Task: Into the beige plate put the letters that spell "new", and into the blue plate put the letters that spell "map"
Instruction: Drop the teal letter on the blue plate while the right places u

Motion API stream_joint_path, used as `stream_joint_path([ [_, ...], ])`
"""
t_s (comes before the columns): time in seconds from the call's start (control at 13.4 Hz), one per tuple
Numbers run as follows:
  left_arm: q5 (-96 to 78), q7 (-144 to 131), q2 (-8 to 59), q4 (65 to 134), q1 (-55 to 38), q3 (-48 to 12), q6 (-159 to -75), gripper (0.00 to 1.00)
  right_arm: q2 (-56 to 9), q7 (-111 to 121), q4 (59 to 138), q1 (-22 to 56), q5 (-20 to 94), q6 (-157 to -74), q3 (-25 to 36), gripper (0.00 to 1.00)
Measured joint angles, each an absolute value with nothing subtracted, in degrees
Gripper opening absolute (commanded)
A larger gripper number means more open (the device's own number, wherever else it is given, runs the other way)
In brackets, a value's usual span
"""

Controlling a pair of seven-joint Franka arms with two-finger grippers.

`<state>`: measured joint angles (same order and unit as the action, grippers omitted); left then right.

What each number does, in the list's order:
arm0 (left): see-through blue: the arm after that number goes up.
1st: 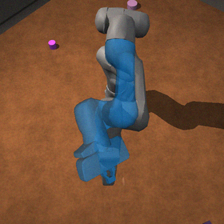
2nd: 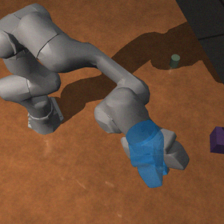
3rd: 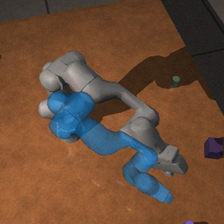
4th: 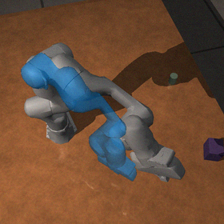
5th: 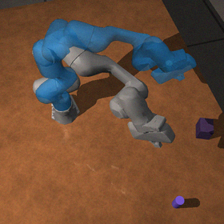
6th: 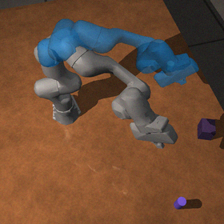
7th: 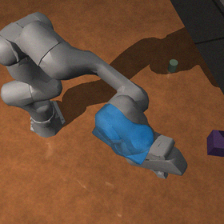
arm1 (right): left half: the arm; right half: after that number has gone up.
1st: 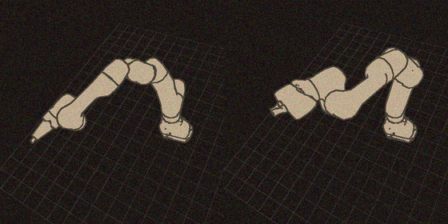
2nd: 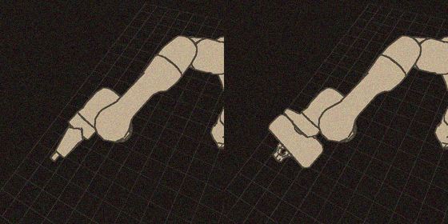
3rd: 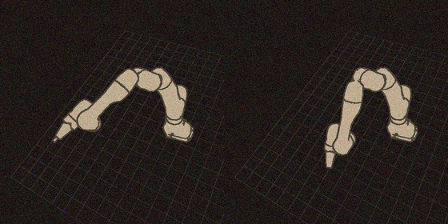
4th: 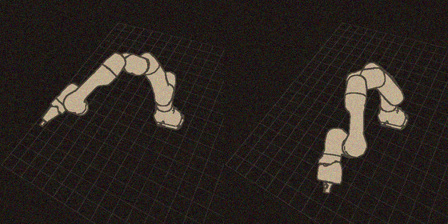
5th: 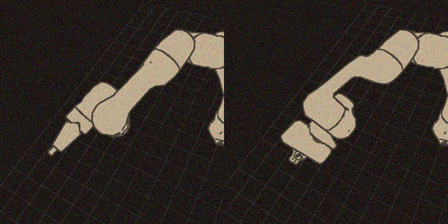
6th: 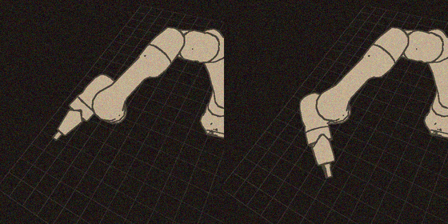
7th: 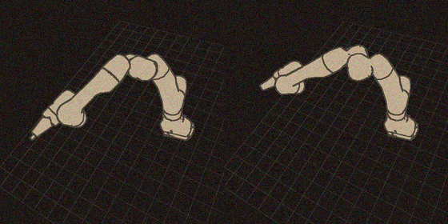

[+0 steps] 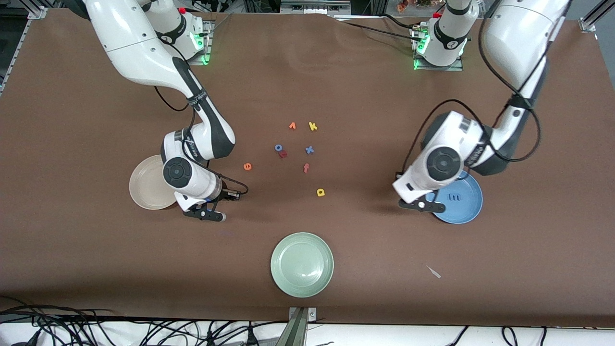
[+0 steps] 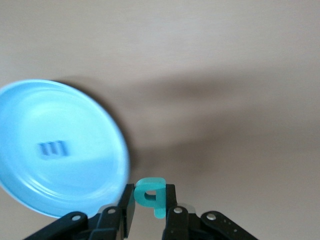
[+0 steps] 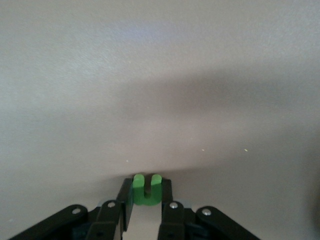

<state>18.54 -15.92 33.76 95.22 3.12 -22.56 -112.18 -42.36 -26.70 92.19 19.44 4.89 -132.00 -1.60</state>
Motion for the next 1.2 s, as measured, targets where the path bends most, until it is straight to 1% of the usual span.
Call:
stream_joint_path([
  [0.22, 24.2, -10.5, 35.2, 96.2, 8.0, -22.5, -113.0, 0.08, -42.2, -25.5, 89.4, 19.3, 4.4, -126.3, -1.3, 0.15],
  [0.37, 25.5, -9.4, 37.3, 96.5, 9.7, -22.5, -116.2, 0.1, -41.6, -23.6, 88.9, 19.2, 2.3, -122.7, -1.0, 0.15],
  [0.45, 25.8, -9.4, 38.5, 96.6, 10.1, -22.5, -117.8, 0.11, -41.1, -22.2, 88.9, 19.3, 1.4, -120.6, -0.4, 0.15],
  [0.52, 25.8, -9.4, 39.6, 96.7, 10.2, -22.5, -119.2, 0.15, -40.6, -20.2, 89.1, 19.2, 1.1, -119.0, 0.7, 0.15],
  [0.6, 25.8, -9.4, 40.3, 96.7, 10.2, -22.5, -119.9, 0.21, -40.0, -17.8, 89.3, 19.2, 1.0, -117.6, 2.0, 0.15],
  [0.67, 25.8, -9.4, 40.7, 96.7, 10.2, -22.6, -120.3, 0.34, -39.3, -15.3, 89.7, 19.1, 1.0, -116.2, 3.4, 0.15],
  [0.82, 25.8, -9.4, 40.8, 96.6, 10.2, -22.7, -120.4, 0.84, -37.4, -10.7, 91.2, 18.9, 1.0, -113.9, 6.2, 0.15],
  [0.9, 25.8, -9.4, 40.8, 96.6, 10.2, -22.7, -120.4, 1.0, -36.3, -8.7, 92.5, 18.8, 1.0, -113.2, 7.4, 0.15],
  [1.05, 25.8, -9.4, 40.8, 96.6, 10.2, -22.8, -120.4, 1.0, -34.0, -5.2, 96.4, 18.8, 1.0, -113.4, 9.4, 0.15],
  [1.2, 25.8, -9.4, 40.7, 96.4, 10.2, -23.4, -120.3, 1.0, -31.7, -2.4, 101.1, 18.8, 1.0, -116.0, 10.6, 0.15],
])
